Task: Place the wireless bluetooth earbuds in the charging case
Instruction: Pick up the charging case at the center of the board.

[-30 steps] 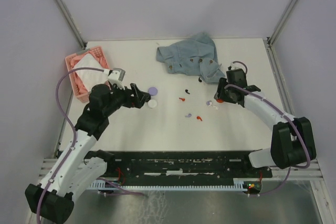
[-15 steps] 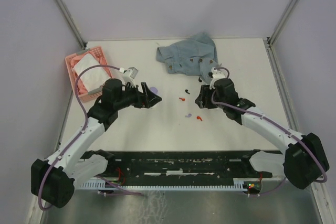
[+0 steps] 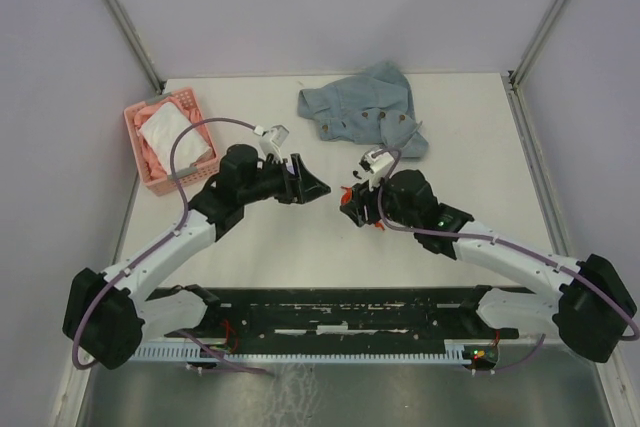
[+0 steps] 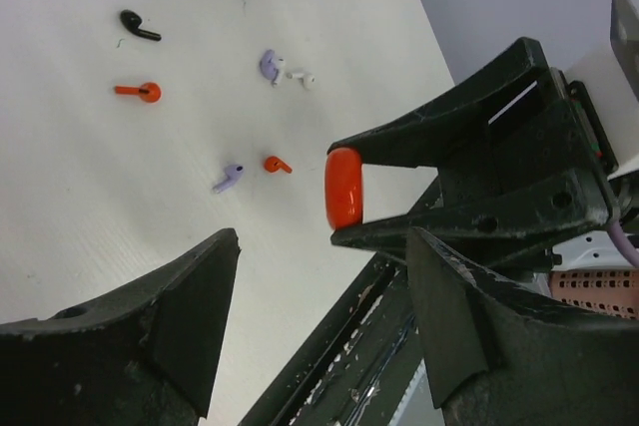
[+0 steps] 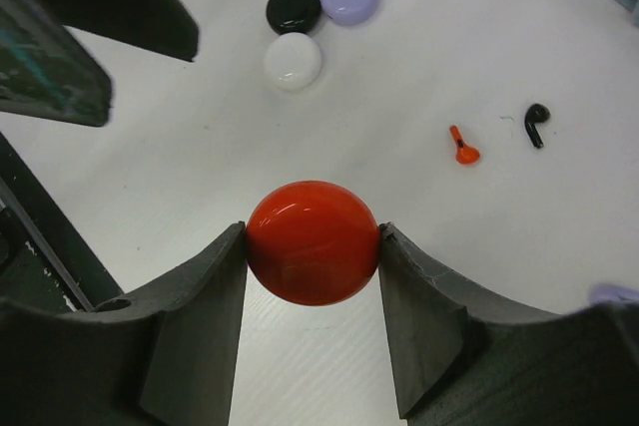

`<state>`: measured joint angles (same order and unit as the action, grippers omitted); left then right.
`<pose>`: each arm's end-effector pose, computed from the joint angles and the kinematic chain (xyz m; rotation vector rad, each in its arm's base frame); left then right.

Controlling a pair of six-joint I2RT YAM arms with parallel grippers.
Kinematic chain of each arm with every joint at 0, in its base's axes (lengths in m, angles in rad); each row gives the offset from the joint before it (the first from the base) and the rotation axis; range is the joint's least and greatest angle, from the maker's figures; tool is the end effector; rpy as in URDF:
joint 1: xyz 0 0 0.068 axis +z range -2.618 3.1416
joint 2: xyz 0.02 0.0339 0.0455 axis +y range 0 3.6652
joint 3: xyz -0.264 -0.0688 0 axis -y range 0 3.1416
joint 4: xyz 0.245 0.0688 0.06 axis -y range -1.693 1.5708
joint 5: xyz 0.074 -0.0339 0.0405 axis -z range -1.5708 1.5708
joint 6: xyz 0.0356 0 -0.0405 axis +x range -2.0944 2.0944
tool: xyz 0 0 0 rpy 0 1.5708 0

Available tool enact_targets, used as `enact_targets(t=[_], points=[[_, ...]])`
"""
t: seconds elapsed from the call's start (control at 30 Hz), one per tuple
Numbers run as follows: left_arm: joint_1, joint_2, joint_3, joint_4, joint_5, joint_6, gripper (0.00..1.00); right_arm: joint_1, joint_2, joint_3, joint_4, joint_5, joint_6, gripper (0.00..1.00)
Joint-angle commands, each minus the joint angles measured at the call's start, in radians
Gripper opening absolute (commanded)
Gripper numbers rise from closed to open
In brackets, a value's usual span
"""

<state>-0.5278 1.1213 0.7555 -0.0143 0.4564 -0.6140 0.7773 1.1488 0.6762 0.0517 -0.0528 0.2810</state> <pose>0.2115 -0.1414 0.2804 0.2373 2.0928 -1.1681 0.1821 0.1818 0.2515 -0.5419 1.9948 0.7232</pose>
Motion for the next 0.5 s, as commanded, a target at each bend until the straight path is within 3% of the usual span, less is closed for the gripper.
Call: enact_targets(t=[0.0, 0.47], points=[[-0.023, 0.026, 0.052, 0.077, 0.036, -0.041, 0.74, 0.055, -0.012, 0.000, 0.116, -0.014, -0.092, 0.41], [-0.046, 0.088, 0.044, 0.077, 0.116, -0.037, 0.58, 0.126, 0.016, 0.010, 0.175, -0.018, -0.147, 0.41]])
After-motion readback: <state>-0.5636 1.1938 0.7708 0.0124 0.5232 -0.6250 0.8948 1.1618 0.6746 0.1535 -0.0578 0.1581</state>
